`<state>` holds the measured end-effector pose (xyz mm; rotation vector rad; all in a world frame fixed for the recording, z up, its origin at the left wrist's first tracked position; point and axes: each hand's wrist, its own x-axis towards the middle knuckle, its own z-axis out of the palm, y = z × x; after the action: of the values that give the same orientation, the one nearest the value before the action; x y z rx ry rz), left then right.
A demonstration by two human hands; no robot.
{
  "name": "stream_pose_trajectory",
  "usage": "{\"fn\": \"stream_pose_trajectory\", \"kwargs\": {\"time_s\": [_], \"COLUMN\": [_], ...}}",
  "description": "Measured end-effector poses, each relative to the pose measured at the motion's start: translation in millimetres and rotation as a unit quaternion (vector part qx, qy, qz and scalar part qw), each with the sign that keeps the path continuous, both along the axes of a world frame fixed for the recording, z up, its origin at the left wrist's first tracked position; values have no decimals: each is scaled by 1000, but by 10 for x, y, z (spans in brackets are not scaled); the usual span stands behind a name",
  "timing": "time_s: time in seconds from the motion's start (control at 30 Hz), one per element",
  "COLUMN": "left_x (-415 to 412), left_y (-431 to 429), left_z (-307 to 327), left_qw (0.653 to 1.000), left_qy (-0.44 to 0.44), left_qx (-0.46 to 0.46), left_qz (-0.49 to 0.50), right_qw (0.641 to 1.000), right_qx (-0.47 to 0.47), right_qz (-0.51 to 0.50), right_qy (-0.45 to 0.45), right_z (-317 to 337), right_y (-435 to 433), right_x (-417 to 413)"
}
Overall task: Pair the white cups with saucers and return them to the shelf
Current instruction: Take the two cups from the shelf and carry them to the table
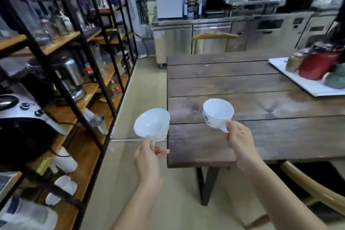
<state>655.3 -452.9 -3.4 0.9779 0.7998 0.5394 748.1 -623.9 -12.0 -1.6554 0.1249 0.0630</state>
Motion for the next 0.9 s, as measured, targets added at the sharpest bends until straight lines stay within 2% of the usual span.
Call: {"fn": "stream_pose_trajectory", "kwargs": {"time_s": [0.27, 0.43, 0.7, 0.9], "left_x": [1226, 1839, 2304, 2496], "left_y": [-101, -91, -125, -156], "left_z": [-372, -575, -890, -1086], "left_qw": [997, 994, 985, 982], "left_qy": [31, 73, 136, 155], "left_qx": [-5, 14, 14, -12], "left_qz": [-67, -83, -108, -104], "right_qw": [997, 993, 987, 986], "right_qx": [-23, -36, -75, -50], "right_qz": [-69, -66, -55, -35], "right_qy": [39, 91, 132, 157], "right_z": [-398, -684, -966, -1098], "right_y": [-62, 35, 100, 67], "right_x": [970, 1461, 1981, 2203]}}
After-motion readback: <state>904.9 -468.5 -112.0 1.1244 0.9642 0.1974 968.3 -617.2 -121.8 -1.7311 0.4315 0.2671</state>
